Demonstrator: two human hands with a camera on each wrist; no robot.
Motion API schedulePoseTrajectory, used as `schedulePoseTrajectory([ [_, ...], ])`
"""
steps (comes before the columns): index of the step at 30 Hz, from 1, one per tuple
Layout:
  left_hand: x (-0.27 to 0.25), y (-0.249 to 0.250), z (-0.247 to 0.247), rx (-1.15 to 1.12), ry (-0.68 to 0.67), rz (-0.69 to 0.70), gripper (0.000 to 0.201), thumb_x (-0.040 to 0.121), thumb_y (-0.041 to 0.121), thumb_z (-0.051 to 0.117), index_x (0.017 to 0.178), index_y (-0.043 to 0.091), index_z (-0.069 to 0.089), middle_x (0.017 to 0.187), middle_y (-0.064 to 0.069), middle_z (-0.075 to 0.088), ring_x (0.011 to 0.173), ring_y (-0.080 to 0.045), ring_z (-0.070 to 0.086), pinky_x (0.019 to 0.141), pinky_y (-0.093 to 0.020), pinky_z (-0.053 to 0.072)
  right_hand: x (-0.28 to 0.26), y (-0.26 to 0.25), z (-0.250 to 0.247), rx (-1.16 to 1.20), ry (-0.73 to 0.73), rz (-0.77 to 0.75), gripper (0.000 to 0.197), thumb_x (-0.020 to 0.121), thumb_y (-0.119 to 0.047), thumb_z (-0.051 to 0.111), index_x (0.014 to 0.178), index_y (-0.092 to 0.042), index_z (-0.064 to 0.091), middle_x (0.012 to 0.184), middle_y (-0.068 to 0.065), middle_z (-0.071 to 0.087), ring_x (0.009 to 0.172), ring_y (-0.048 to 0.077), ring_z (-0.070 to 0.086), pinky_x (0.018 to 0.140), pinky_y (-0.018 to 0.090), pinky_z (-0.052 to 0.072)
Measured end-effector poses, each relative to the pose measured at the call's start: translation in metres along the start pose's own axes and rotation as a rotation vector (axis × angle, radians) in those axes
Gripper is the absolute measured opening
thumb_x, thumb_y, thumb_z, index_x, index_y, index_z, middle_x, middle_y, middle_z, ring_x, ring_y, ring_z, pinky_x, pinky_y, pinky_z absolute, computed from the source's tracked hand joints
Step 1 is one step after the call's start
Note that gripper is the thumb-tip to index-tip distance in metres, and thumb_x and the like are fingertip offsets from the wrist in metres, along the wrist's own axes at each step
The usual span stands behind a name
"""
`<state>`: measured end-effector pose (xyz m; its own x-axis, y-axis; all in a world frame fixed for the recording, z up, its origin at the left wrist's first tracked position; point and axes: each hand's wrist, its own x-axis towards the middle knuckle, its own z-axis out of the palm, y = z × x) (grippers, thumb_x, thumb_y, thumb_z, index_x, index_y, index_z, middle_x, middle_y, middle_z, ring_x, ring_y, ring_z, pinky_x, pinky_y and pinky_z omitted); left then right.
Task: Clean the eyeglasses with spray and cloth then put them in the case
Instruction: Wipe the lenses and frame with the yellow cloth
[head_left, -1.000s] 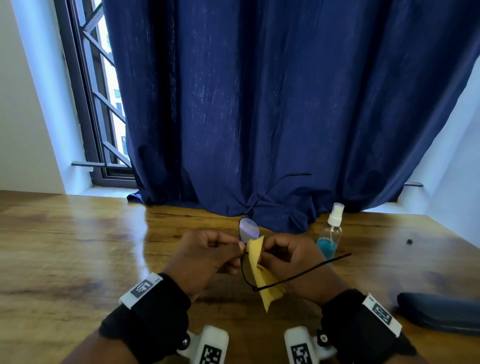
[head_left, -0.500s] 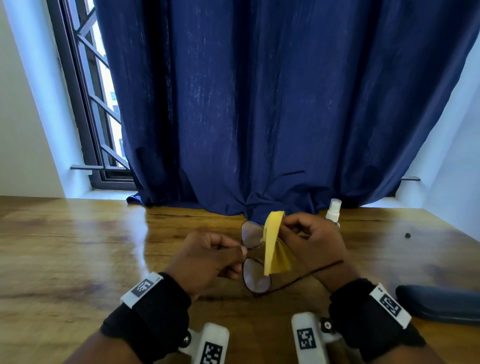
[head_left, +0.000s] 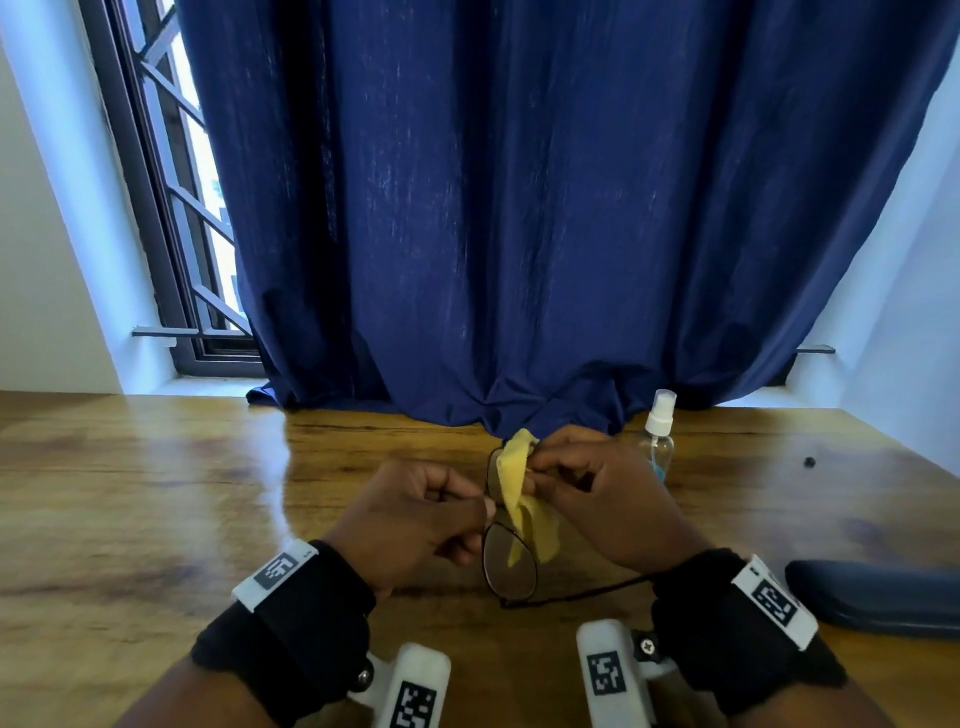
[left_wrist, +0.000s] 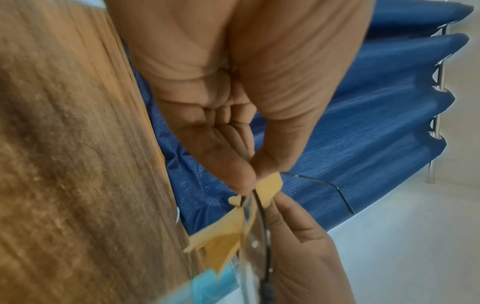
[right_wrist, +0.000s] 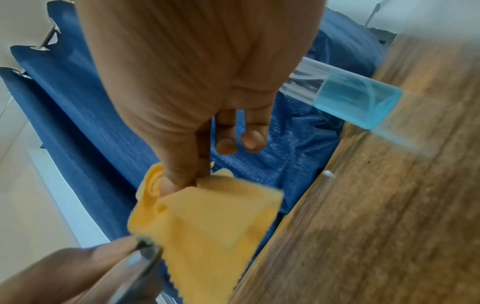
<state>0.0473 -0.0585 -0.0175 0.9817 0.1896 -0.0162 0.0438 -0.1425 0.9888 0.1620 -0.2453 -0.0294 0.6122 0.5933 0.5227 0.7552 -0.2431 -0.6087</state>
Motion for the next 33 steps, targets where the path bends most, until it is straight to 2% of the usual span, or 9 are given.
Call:
schedulePoseTrajectory([
  [6, 0.003, -0.001, -0.002, -0.048, 0.015, 0.001, 0.007, 0.09, 0.002, 0.068, 0.087, -0.003, 0.072, 0.061, -0.007, 0.07, 0.052, -0.01, 0.064, 0.053, -0.022, 0.057, -0.001, -0.008, 0.001, -0.03, -0.095, -0.158, 0.027, 0.073, -0.04, 0.084, 0.098, -0.032, 0.079, 0.106, -0.022, 0.064, 0.098, -0.004, 0.061, 0.079, 0.007, 0.044],
  [12, 0.007, -0.003, -0.01, -0.164, -0.032, -0.072, 0.014, 0.091, 0.003, 0.066, 0.08, 0.004, 0.075, 0.063, -0.005, 0.07, 0.054, -0.009, 0.064, 0.051, -0.021, 0.053, -0.001, -0.005, 0.0, 0.044, -0.128, -0.16, 0.018, 0.083, -0.014, 0.081, 0.1, -0.019, 0.08, 0.108, -0.018, 0.067, 0.104, -0.005, 0.064, 0.084, 0.007, 0.046],
  [14, 0.008, -0.004, -0.01, -0.199, -0.064, -0.089, 0.012, 0.091, 0.004, 0.066, 0.084, 0.003, 0.075, 0.066, -0.005, 0.071, 0.055, -0.009, 0.063, 0.051, -0.021, 0.053, -0.001, -0.004, -0.001, -0.035, -0.112, -0.168, 0.02, 0.082, -0.018, 0.082, 0.1, -0.023, 0.078, 0.108, -0.016, 0.067, 0.102, 0.0, 0.064, 0.084, 0.011, 0.047],
  [17, 0.006, -0.004, -0.006, -0.218, -0.102, -0.096, 0.013, 0.092, 0.003, 0.064, 0.084, 0.002, 0.074, 0.065, -0.005, 0.071, 0.054, -0.008, 0.063, 0.049, -0.02, 0.052, -0.001, -0.006, -0.004, -0.13, -0.072, -0.211, 0.018, 0.078, -0.027, 0.083, 0.094, -0.02, 0.077, 0.101, -0.015, 0.068, 0.092, -0.006, 0.06, 0.079, 0.008, 0.043],
  [20, 0.005, -0.004, -0.004, -0.242, -0.12, -0.103, 0.014, 0.091, 0.003, 0.064, 0.082, 0.002, 0.075, 0.066, -0.006, 0.07, 0.054, -0.008, 0.062, 0.049, -0.019, 0.052, -0.002, -0.011, -0.006, -0.164, -0.034, -0.208, 0.017, 0.076, -0.034, 0.084, 0.087, -0.027, 0.074, 0.086, -0.025, 0.06, 0.079, -0.006, 0.058, 0.07, 0.008, 0.042],
  [22, 0.006, -0.005, -0.006, -0.253, -0.122, -0.111, 0.013, 0.091, 0.003, 0.064, 0.083, 0.002, 0.075, 0.067, -0.007, 0.069, 0.055, -0.009, 0.062, 0.049, -0.019, 0.052, -0.002, -0.011, -0.006, -0.177, -0.015, -0.216, 0.017, 0.076, -0.031, 0.086, 0.087, -0.026, 0.074, 0.081, -0.029, 0.055, 0.074, -0.005, 0.057, 0.066, 0.008, 0.041],
  [25, 0.008, -0.007, -0.007, -0.274, -0.113, -0.127, 0.009, 0.089, 0.005, 0.066, 0.085, 0.001, 0.073, 0.065, -0.006, 0.067, 0.054, -0.009, 0.062, 0.049, -0.019, 0.052, -0.001, -0.008, -0.004, -0.205, -0.049, -0.258, 0.013, 0.081, -0.022, 0.082, 0.093, -0.022, 0.077, 0.089, -0.032, 0.052, 0.083, -0.012, 0.055, 0.075, 0.006, 0.041],
  [28, 0.008, -0.008, -0.007, -0.298, -0.116, -0.14, 0.012, 0.086, 0.008, 0.068, 0.09, -0.001, 0.073, 0.067, -0.007, 0.068, 0.054, -0.009, 0.062, 0.049, -0.019, 0.052, -0.001, -0.009, -0.004, -0.208, -0.097, -0.239, 0.015, 0.084, -0.027, 0.077, 0.1, -0.027, 0.076, 0.094, -0.032, 0.055, 0.091, -0.007, 0.057, 0.079, 0.01, 0.044],
  [33, 0.007, -0.008, -0.007, -0.32, -0.128, -0.146, 0.01, 0.088, 0.007, 0.066, 0.09, -0.001, 0.072, 0.068, -0.006, 0.069, 0.055, -0.009, 0.062, 0.049, -0.019, 0.051, -0.002, -0.013, -0.005, -0.23, -0.084, -0.223, 0.023, 0.086, -0.043, 0.065, 0.093, -0.023, 0.074, 0.093, -0.013, 0.062, 0.086, 0.005, 0.057, 0.075, 0.027, 0.048],
])
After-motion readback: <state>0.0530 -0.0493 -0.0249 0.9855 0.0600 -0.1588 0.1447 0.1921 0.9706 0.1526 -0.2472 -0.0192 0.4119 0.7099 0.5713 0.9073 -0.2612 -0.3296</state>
